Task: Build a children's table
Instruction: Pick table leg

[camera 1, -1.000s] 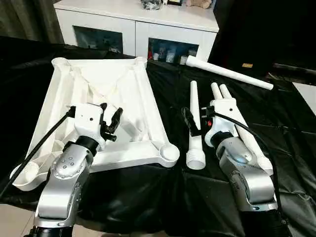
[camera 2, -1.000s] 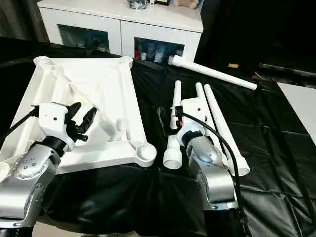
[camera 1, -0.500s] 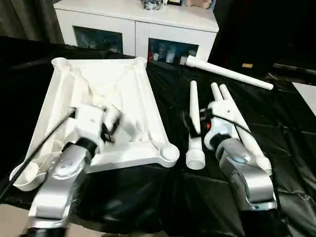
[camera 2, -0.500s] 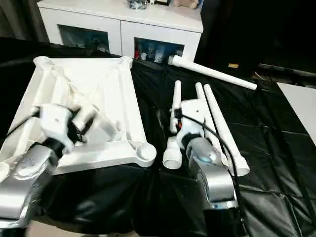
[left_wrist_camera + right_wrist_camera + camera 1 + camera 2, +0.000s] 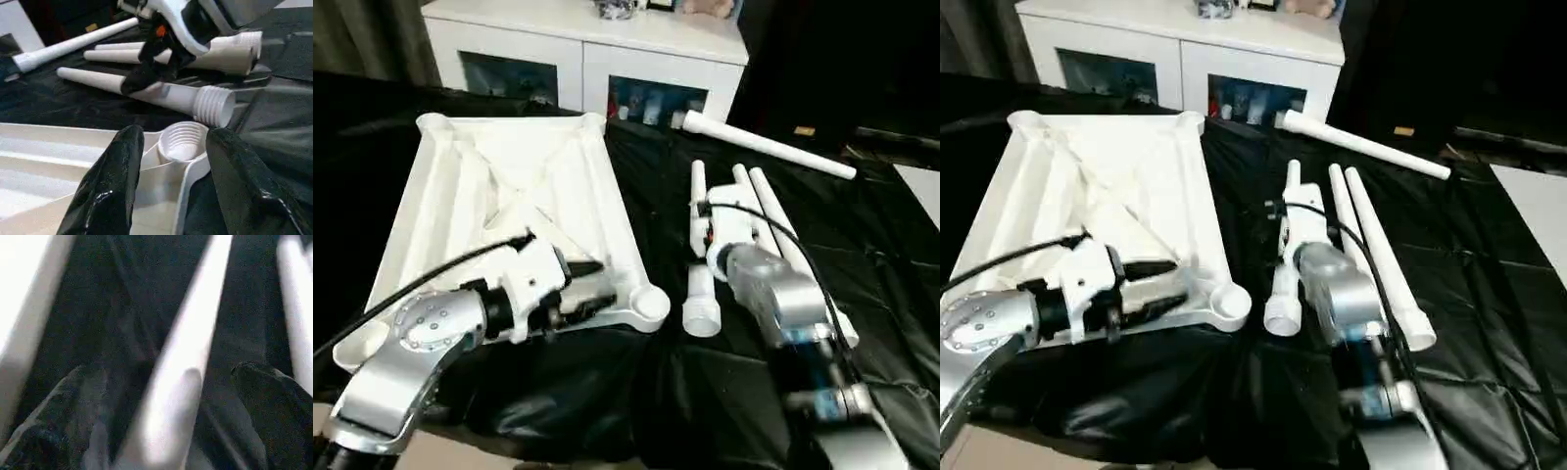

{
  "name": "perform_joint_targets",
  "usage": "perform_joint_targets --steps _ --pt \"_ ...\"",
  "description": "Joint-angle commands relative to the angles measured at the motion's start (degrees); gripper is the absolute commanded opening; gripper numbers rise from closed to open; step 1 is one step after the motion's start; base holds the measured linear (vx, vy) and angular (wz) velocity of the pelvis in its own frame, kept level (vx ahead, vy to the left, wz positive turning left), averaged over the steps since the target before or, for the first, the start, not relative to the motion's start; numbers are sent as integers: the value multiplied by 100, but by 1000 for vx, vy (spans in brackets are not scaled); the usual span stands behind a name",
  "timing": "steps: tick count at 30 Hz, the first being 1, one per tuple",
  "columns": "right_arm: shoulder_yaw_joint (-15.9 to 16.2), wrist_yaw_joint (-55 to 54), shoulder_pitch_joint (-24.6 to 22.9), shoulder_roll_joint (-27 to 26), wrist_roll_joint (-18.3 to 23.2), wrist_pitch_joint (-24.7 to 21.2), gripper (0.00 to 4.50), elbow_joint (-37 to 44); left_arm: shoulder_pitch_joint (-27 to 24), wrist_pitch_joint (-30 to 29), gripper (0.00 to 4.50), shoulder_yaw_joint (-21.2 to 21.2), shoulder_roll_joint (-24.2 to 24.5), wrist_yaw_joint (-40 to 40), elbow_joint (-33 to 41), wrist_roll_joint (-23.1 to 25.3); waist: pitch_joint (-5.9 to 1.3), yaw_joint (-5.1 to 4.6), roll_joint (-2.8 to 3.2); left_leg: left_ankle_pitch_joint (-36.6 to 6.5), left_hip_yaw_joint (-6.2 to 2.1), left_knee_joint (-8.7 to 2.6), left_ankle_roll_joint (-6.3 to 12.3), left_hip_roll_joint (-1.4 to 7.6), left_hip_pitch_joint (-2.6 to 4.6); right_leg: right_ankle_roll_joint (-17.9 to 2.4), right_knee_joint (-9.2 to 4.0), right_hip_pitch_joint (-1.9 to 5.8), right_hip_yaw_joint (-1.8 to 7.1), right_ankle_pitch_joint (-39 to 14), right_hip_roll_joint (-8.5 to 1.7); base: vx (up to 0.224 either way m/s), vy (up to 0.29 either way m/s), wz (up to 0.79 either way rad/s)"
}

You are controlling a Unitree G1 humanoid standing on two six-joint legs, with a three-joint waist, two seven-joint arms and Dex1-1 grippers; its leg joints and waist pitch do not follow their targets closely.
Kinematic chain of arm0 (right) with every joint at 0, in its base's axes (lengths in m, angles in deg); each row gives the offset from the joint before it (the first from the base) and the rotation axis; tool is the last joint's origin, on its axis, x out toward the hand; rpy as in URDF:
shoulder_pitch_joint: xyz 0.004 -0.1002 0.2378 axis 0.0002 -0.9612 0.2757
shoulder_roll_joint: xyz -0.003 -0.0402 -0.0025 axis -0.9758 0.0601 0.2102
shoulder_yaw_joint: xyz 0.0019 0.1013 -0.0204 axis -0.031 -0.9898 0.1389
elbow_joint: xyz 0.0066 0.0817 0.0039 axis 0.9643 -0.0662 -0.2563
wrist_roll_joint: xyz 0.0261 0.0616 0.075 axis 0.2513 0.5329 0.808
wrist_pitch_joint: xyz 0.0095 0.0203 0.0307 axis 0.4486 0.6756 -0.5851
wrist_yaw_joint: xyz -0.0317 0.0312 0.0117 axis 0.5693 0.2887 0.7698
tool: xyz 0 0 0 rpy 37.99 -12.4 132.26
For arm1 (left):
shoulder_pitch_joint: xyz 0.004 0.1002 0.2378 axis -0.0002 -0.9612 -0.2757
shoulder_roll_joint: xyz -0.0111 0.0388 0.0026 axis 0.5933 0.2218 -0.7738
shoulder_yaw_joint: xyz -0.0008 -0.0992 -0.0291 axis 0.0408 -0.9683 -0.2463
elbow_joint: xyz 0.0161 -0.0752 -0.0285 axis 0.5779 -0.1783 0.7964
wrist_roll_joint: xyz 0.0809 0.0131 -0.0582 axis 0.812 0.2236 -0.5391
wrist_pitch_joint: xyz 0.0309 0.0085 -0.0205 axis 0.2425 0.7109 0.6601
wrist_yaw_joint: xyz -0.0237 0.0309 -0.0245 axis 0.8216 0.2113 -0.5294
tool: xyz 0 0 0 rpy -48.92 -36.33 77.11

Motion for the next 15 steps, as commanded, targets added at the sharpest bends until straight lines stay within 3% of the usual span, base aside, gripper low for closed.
perform_joint_targets --steps 1,8,15 --pt "-93 -6 72 22 60 -466 450 -140 99 -79 239 76 52 61 190 -42 -327 -33 74 -919 -5 -403 -390 80 32 -533 -424 270 324 -715 -356 0 0 0" --pt "-346 187 53 -124 424 -1037 450 -228 115 -106 239 78 132 126 245 -22 -323 -31 87 -1006 -7 -406 -404 93 54 -507 -442 247 322 -916 -365 0 0 0" --pt "-554 339 74 -64 609 -1602 376 -217 150 -88 247 88 187 163 286 -21 -322 -15 88 -1031 -9 -414 -448 97 63 -508 -452 246 322 -962 -369 0 0 0"
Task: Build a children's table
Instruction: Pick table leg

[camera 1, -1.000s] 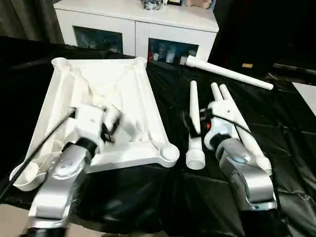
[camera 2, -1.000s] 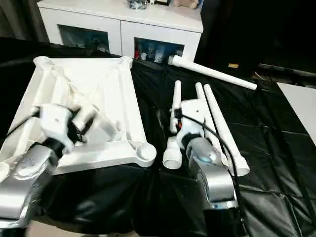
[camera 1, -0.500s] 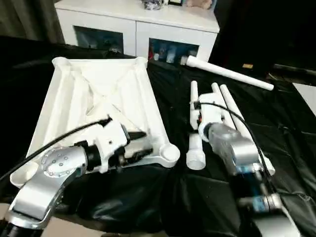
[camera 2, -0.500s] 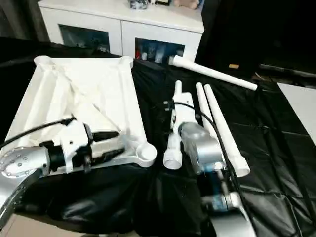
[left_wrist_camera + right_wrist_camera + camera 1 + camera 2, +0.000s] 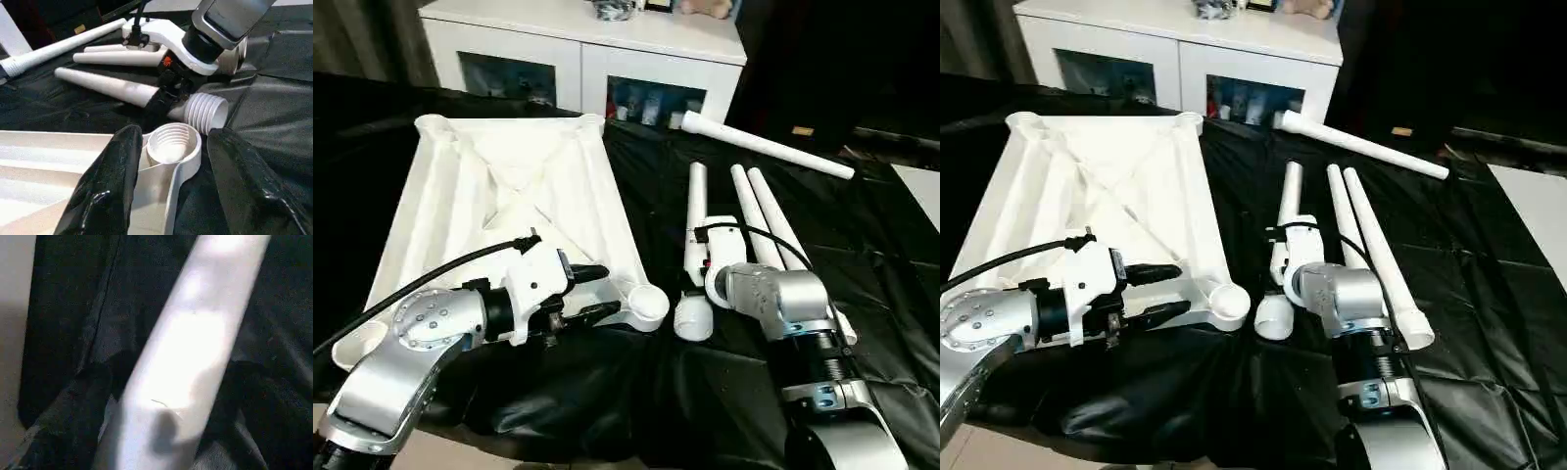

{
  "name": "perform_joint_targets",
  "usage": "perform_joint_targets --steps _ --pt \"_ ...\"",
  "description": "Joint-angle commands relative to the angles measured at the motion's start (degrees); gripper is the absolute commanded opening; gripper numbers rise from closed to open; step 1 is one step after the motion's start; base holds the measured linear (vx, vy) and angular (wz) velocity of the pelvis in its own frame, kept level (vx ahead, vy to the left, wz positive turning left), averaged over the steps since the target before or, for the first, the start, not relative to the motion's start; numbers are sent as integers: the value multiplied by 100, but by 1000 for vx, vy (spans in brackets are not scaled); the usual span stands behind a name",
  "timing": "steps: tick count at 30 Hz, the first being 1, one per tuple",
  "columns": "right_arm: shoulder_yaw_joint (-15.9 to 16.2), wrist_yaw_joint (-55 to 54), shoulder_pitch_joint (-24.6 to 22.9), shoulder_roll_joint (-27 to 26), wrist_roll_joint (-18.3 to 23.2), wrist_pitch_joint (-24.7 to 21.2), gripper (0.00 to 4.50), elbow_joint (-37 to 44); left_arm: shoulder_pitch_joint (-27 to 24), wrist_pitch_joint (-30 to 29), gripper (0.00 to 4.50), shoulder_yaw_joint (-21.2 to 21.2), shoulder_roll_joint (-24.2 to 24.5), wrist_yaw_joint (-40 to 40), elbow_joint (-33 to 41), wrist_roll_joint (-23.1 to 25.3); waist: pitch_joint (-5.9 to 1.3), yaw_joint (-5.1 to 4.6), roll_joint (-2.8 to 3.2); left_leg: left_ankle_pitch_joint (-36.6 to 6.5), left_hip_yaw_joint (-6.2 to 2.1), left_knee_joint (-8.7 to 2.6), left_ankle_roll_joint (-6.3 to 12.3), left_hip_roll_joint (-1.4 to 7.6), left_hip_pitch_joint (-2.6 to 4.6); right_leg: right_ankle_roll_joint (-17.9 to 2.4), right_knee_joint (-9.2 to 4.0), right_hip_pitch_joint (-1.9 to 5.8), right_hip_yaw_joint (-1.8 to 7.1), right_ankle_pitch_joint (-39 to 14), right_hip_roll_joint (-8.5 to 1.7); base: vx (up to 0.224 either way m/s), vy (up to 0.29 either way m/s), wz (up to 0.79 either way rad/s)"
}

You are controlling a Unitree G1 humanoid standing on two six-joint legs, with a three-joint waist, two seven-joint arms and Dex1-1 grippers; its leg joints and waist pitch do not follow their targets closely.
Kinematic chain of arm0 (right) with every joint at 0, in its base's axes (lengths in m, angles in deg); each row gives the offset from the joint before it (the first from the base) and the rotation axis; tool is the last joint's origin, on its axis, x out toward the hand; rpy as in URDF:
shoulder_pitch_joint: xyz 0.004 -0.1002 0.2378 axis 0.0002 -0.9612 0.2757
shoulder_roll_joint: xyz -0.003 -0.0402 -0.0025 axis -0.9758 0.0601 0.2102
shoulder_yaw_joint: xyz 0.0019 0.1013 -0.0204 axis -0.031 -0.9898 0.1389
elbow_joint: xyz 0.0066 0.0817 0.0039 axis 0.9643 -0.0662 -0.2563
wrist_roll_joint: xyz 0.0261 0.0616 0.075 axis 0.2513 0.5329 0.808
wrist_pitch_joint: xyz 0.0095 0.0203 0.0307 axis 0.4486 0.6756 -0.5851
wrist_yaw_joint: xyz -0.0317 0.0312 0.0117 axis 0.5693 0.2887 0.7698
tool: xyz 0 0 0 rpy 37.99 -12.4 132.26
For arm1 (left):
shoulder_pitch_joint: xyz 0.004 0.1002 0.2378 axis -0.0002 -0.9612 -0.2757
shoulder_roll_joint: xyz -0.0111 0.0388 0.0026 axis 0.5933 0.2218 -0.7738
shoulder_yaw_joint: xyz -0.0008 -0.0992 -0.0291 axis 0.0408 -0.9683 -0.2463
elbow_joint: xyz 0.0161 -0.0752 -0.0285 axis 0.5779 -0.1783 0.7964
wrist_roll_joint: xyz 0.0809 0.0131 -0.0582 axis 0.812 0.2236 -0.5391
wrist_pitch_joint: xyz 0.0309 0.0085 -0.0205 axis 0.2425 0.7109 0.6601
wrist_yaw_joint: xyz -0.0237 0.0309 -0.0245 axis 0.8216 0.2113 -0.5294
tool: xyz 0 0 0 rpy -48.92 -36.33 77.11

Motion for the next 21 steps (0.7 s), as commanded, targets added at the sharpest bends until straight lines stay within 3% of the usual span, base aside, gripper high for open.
perform_joint_targets --steps 1,15,21 --pt "-115 19 18 99 110 -252 372 -53 76 -3 247 59 32 39 166 9 -316 -22 105 -1026 -11 -414 -453 96 54 -507 -452 242 322 -966 -373 0 0 0" --pt "-315 -6 20 107 217 -344 254 -114 158 68 247 47 33 -147 77 225 -330 -19 95 -1074 -19 -416 -493 101 61 -498 -459 237 315 -1000 -377 0 0 0" --pt "-468 30 -67 140 292 -271 218 25 331 -8 247 -104 -271 -641 -166 315 -339 -16 84 -1013 -16 -408 -490 96 51 -518 -447 255 315 -858 -367 0 0 0"
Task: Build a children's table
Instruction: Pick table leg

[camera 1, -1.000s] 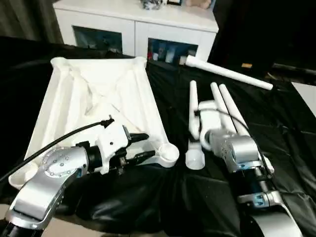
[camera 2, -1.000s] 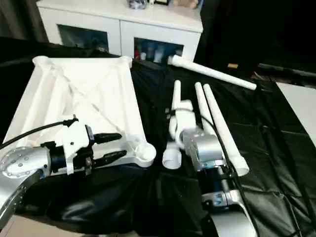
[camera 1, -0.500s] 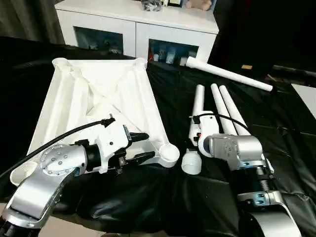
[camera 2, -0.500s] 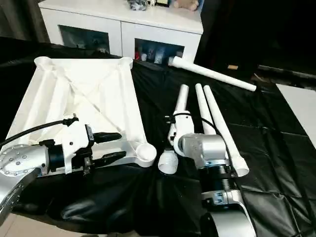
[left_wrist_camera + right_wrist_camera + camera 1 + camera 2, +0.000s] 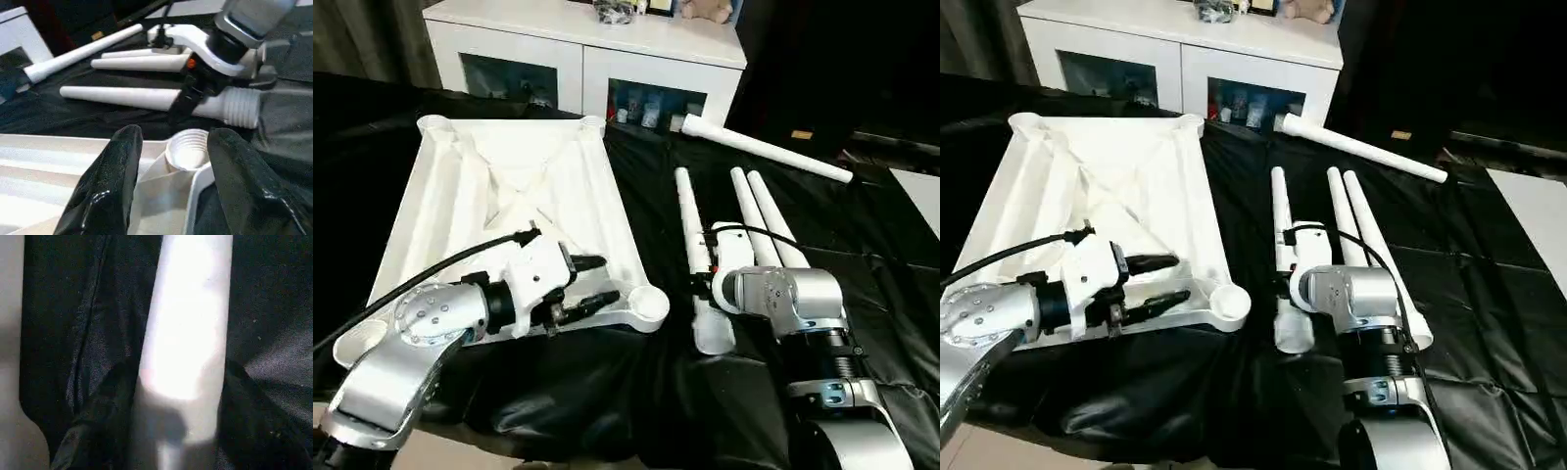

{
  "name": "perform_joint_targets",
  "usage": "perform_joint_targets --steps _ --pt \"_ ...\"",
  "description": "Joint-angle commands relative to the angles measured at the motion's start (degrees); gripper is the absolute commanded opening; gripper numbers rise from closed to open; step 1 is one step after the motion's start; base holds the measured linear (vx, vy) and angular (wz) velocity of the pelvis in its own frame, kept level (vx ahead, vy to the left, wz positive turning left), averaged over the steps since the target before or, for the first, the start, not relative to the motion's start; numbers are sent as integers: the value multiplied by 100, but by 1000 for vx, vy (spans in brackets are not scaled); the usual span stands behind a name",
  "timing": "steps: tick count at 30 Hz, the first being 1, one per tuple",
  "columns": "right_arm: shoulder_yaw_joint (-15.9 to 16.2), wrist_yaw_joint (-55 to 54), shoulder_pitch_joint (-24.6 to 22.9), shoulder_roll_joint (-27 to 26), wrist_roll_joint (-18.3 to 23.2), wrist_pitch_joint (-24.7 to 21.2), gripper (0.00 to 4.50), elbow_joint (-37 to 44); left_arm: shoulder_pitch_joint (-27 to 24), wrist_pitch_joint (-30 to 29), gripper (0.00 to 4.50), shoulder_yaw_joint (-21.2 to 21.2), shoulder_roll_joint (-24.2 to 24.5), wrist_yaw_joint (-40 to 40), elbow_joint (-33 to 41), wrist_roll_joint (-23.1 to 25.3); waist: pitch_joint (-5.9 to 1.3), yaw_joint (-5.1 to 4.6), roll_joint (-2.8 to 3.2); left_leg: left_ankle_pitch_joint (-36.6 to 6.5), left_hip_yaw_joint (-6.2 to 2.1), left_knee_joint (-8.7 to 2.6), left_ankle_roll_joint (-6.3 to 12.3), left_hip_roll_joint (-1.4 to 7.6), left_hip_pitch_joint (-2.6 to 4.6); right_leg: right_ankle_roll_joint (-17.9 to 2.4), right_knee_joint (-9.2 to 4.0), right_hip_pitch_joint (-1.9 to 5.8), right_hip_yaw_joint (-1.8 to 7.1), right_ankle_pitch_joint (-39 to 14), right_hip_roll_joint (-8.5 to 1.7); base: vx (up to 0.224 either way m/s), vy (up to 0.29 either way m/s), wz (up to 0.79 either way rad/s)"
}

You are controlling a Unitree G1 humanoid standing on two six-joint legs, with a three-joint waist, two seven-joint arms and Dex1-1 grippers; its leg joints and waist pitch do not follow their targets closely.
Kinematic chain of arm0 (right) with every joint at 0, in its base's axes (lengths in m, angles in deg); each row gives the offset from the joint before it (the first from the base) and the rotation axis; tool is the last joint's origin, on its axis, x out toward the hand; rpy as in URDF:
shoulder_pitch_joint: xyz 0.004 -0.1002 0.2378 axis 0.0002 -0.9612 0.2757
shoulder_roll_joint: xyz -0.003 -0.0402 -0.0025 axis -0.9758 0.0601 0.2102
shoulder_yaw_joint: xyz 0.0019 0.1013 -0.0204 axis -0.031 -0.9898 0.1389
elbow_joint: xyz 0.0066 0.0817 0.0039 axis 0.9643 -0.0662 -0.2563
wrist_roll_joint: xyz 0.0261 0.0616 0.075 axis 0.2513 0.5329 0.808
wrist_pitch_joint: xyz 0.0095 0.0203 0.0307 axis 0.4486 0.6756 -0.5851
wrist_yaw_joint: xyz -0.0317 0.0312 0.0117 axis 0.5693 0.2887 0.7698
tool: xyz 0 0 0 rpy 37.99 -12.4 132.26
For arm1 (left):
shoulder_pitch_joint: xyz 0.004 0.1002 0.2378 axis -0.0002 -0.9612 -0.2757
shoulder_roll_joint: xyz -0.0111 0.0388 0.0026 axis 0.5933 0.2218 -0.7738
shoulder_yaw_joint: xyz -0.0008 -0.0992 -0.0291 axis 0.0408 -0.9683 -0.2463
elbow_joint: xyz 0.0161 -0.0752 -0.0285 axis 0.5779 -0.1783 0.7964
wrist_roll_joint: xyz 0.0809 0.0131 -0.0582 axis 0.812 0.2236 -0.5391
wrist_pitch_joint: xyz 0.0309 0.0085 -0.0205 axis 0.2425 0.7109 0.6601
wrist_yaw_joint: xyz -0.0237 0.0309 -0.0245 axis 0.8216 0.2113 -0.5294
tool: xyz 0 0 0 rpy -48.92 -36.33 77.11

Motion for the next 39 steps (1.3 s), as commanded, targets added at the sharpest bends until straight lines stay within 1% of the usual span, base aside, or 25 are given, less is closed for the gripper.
perform_joint_targets --steps 1,3,4,6,7,9,10,11,12,13,15,16,18,19,20,21,22,24,25,27,29,32,33,35,39 --pt "-123 54 -95 80 83 81 213 81 215 -57 247 -138 -118 -321 -149 137 -318 -18 120 -1004 -14 -406 -488 95 48 -518 -450 252 317 -850 -370 0 0 0" --pt "-195 155 -180 93 163 356 197 222 324 -174 247 -283 -268 -589 -315 136 -315 -16 117 -1017 -13 -401 -466 100 43 -508 -461 259 319 -837 -381 0 0 0" --pt "-256 366 -299 156 276 643 192 400 462 -413 276 -489 -452 -892 -476 45 -325 -17 126 -995 -18 -396 -454 95 36 -513 -454 272 317 -808 -382 0 0 0" --pt "-280 483 -354 198 333 755 188 480 530 -551 286 -593 -540 -1031 -546 -20 -329 -6 122 -1008 -12 -383 -425 97 45 -539 -456 270 314 -735 -378 0 0 0" --pt "-297 633 -427 275 405 759 188 596 604 -752 286 -732 -691 -1112 -572 -257 -334 -13 130 -967 -22 -387 -420 92 32 -565 -437 290 308 -699 -376 0 0 0" --pt "-360 793 -514 356 526 669 187 765 695 -1027 296 -848 -880 -1151 -536 -579 -332 0 120 -934 -18 -379 -375 91 30 -617 -452 290 308 -644 -372 0 0 0" --pt "-408 979 -590 407 659 669 185 940 788 -1204 318 -900 -1069 -1241 -491 -781 -338 4 121 -908 -14 -370 -352 88 28 -680 -446 290 305 -582 -370 0 0 0" --pt "-408 979 -590 407 659 669 185 940 788 -1204 318 -900 -1069 -1241 -491 -781 -341 5 114 -893 -12 -369 -329 90 22 -692 -446 298 305 -556 -366 0 0 0" --pt "-478 1107 -620 405 778 745 184 1067 880 -1392 328 -992 -1265 -1393 -501 -960 -338 -1 113 -866 -8 -367 -309 88 11 -720 -437 300 308 -525 -368 0 0 0" --pt "-582 1420 -655 395 1061 929 184 1306 1036 -1715 338 -1162 -1569 -1610 -544 -1275 -344 13 109 -918 -6 -355 -283 92 19 -744 -450 300 303 -567 -376 0 0 0" --pt "-576 1763 -705 433 1285 1102 184 1551 1175 -2026 351 -1336 -1825 -1780 -576 -1584 -334 16 92 -954 -1 -352 -219 89 3 -768 -463 312 300 -667 -381 0 0 0" --pt "-573 2283 -784 459 1658 1297 184 1927 1407 -2436 366 -1613 -2204 -2033 -668 -2086 -338 11 81 -991 0 -335 -172 95 -3 -791 -462 322 299 -690 -382 0 0 0" --pt "-518 2665 -858 501 1909 1365 184 2215 1605 -2694 368 -1803 -2463 -2191 -756 -2463 -333 49 66 -920 -6 -322 -63 86 -11 -771 -499 329 296 -719 -387 0 0 0" --pt "-447 2942 -906 512 2081 1360 184 2414 1780 -2922 369 -1910 -2613 -2282 -879 -2688 -327 40 53 -895 -11 -331 -29 76 -29 -745 -501 338 283 -835 -377 0 0 0" --pt "-416 3045 -923 495 2167 1339 184 2512 1851 -2943 387 -1908 -2652 -2281 -938 -2709 -326 58 66 -912 -7 -326 -5 74 -13 -720 -524 319 285 -905 -375 0 0 0" --pt "-400 3107 -937 482 2223 1322 184 2577 1895 -2957 387 -1906 -2674 -2287 -968 -2720 -322 42 47 -879 -25 -341 33 79 -29 -655 -537 328 280 -981 -374 0 0 0" --pt "-383 3158 -949 456 2281 1314 184 2648 1925 -2999 405 -1896 -2683 -2298 -1012 -2687 -319 43 65 -890 -31 -347 24 88 -21 -601 -553 311 278 -1104 -380 0 0 0" --pt "-333 3268 -986 430 2404 1295 184 2797 1967 -3119 408 -1920 -2722 -2361 -1077 -2694 -324 39 68 -876 -26 -343 15 86 -12 -556 -563 300 280 -1137 -369 0 0 0" --pt "-232 3408 -1053 437 2556 1278 184 2980 2022 -3294 418 -2041 -2846 -2515 -1119 -2846 -329 47 77 -852 -31 -346 0 88 -14 -560 -561 307 276 -1122 -375 0 0 0" --pt "-185 3463 -1086 447 2617 1275 184 3053 2049 -3380 446 -2118 -2918 -2600 -1128 -2946 -333 51 72 -810 -34 -344 -35 94 -22 -616 -547 312 274 -995 -372 0 0 0" --pt "125 3503 -1186 565 2476 1323 184 3162 2117 -3580 448 -2324 -3112 -2692 -969 -3515 -330 68 74 -830 -36 -337 -56 84 -33 -666 -549 320 267 -997 -382 0 0 0" --pt "389 3621 -1277 716 2378 1319 184 3229 2118 -3641 450 -2317 -3144 -2685 -795 -3735 -324 84 58 -854 -40 -343 -30 95 -35 -622 -559 317 271 -1030 -383 0 0 0" --pt "416 3615 -1287 732 2372 1299 184 3228 2119 -3623 450 -2321 -3154 -2654 -772 -3782 -316 87 56 -874 -39 -351 -29 96 -36 -588 -569 310 271 -1110 -383 0 0 0" --pt "413 3522 -1280 704 2294 1351 184 3144 2125 -3712 450 -2415 -3215 -2604 -716 -4101 -317 96 47 -880 -33 -345 -49 88 -41 -535 -581 309 275 -1200 -387 0 0 0" --pt "471 3550 -1275 745 2323 1419 183 3130 2081 -3964 450 -2317 -3108 -2557 -584 -4009 -305 99 54 -949 -42 -357 -74 95 -30 -397 -593 289 270 -1366 -377 0 0 0"
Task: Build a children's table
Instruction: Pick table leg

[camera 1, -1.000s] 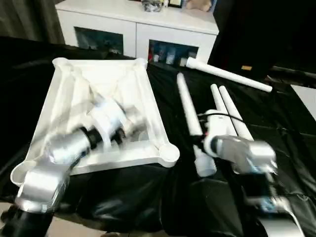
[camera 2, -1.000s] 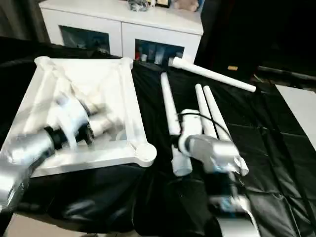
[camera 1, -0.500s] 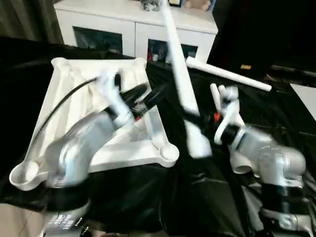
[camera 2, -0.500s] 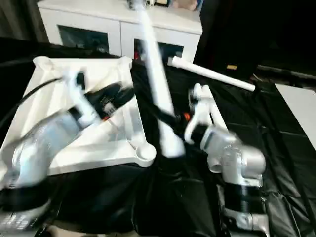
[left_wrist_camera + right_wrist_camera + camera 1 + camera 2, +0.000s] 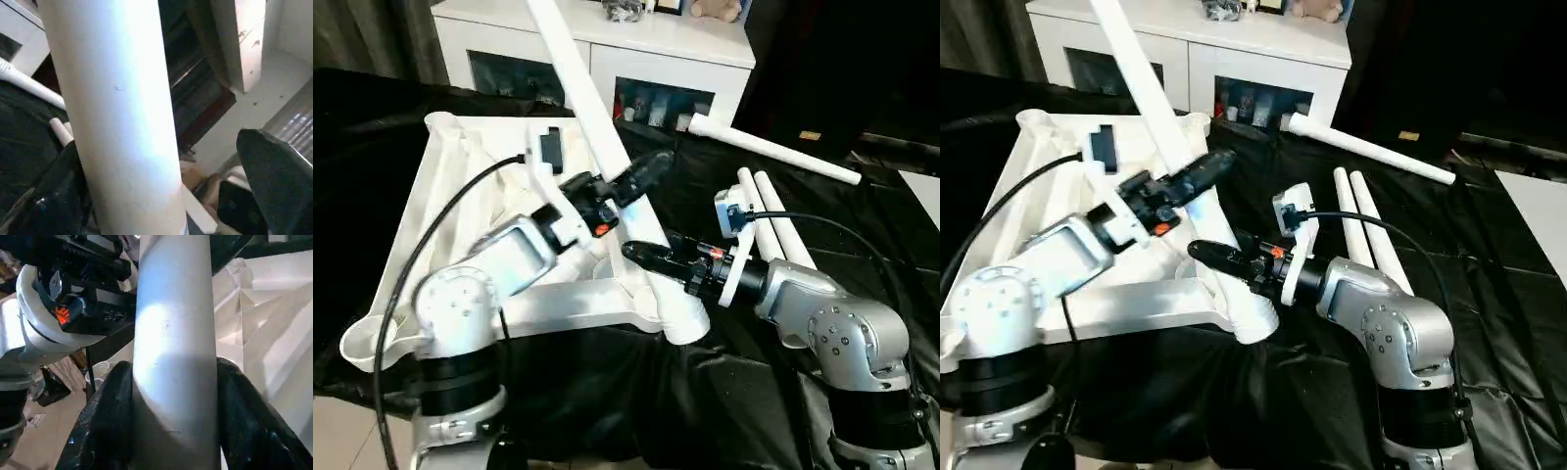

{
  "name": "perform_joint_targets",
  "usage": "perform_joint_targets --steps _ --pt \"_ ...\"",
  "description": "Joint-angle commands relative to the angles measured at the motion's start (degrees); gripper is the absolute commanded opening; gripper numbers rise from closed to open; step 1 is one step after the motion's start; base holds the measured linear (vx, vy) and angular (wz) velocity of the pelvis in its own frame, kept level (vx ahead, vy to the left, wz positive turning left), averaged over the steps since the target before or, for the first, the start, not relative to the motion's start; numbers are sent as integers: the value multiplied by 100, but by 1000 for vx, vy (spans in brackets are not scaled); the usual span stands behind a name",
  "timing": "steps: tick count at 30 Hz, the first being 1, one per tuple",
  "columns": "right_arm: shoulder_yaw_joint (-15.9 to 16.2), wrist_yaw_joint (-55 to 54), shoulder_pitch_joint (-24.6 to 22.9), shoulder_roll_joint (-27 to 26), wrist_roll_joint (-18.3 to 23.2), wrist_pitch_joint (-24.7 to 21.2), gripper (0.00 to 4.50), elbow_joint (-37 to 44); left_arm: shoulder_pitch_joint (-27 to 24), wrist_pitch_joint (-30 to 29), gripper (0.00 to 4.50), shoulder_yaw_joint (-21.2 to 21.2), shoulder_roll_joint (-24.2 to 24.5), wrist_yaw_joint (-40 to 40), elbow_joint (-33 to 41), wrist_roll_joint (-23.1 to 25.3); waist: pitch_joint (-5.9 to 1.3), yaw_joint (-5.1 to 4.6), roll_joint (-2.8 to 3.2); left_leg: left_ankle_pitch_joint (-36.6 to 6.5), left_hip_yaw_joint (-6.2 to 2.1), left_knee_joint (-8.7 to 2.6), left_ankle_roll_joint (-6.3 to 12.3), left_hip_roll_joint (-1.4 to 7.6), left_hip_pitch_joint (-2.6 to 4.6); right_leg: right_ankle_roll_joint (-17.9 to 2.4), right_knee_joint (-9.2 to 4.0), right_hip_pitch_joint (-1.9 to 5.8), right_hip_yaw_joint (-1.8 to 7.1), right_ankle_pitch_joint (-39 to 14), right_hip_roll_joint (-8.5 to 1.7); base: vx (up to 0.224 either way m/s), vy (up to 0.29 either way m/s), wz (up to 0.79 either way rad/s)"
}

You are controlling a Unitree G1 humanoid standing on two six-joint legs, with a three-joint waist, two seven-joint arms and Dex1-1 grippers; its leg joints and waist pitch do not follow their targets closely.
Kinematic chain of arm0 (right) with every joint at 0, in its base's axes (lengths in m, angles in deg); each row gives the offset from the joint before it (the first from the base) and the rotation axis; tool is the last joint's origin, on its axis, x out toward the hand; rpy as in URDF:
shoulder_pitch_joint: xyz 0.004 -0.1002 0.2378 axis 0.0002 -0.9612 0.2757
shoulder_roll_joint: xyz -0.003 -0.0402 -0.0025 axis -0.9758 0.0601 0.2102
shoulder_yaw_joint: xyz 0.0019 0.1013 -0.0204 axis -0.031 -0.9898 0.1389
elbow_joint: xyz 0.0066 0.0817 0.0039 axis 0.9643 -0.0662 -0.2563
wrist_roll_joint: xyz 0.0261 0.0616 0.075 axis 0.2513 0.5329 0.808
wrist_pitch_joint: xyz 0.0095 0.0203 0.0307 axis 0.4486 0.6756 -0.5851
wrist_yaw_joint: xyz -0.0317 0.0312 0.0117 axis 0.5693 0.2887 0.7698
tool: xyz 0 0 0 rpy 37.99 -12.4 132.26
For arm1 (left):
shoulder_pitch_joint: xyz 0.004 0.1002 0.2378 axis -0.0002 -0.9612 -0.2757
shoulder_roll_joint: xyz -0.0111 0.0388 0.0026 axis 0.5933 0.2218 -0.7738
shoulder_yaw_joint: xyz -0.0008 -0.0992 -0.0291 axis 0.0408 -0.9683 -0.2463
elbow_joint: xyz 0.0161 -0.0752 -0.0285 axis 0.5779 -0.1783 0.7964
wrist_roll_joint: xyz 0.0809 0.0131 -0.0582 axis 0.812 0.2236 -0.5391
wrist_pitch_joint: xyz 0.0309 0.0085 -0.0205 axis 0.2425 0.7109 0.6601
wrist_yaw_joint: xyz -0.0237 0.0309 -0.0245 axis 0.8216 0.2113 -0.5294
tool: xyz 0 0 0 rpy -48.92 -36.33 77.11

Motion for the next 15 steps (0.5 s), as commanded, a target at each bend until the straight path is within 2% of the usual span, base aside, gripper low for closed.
perform_joint_targets --steps 1,3,5,9,10,15 --pt "-39 -48 -1 95 -62 67 183 67 86 -113 450 156 4 38 173 29 -314 11 49 -944 -28 -379 -95 92 4 -407 -572 297 289 -1337 -376 0 0 0" --pt "4 -76 7 121 -27 103 183 62 85 -133 450 183 52 -175 117 76 -315 17 54 -927 -34 -383 -109 97 5 -395 -563 297 287 -1289 -375 0 0 0" --pt "60 -112 10 123 -42 161 183 42 81 -153 414 224 117 -388 70 100 -316 32 51 -918 -33 -384 -122 96 3 -384 -558 303 288 -1208 -371 0 0 0" --pt "78 -140 8 95 -38 195 183 39 72 -230 408 196 133 -351 116 3 -320 35 60 -883 -29 -384 -131 97 8 -416 -550 297 290 -1112 -372 0 0 0" --pt "80 -145 8 94 -42 198 183 38 71 -237 379 193 134 -348 120 -4 -323 36 61 -877 -31 -383 -135 98 10 -429 -546 300 288 -1090 -374 0 0 0" --pt "116 -230 22 118 -84 278 183 20 95 -168 348 146 152 -485 71 41 -318 34 73 -913 -32 -389 -148 99 8 -463 -548 302 290 -1038 -373 0 0 0"
